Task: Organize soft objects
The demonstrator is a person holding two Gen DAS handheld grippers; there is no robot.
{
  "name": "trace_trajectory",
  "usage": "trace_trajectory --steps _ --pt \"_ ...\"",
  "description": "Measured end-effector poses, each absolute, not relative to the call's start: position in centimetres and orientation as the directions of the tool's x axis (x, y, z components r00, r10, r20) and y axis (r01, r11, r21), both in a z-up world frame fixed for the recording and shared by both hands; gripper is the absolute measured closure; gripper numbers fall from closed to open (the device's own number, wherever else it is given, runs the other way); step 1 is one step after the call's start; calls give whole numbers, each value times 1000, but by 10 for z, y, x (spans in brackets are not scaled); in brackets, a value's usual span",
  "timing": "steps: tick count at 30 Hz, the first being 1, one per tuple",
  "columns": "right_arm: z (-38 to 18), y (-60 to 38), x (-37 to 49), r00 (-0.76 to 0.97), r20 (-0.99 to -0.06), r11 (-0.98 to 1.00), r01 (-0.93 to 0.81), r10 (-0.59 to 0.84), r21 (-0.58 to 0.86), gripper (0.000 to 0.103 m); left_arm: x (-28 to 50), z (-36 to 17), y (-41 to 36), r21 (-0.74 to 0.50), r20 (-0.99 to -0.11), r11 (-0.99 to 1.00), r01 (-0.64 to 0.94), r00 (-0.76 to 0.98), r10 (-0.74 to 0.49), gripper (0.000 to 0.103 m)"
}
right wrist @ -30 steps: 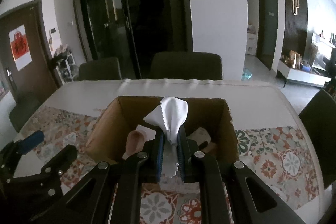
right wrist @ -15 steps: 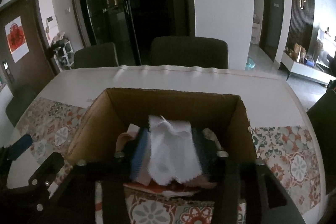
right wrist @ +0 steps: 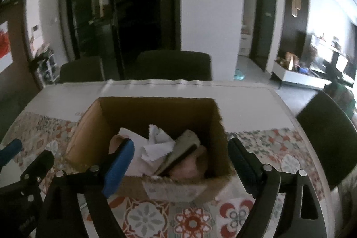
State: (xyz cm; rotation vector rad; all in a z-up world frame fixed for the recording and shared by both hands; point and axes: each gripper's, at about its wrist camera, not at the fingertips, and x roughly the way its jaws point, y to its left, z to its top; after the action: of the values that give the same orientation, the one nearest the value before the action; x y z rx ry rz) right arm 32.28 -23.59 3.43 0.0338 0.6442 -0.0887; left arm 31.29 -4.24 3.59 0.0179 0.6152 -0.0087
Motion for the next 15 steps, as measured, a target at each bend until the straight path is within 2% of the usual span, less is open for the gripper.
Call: trace_trajectory --steps 8,15 --pt "50 -238 263 840 -525 988 155 -139 -14 16 272 49 -47 17 -535 998 54 844 -37 13" --pt "54 -239 213 845 -512 985 175 -154 -6 16 227 58 -49 18 -498 996 87 865 -67 11"
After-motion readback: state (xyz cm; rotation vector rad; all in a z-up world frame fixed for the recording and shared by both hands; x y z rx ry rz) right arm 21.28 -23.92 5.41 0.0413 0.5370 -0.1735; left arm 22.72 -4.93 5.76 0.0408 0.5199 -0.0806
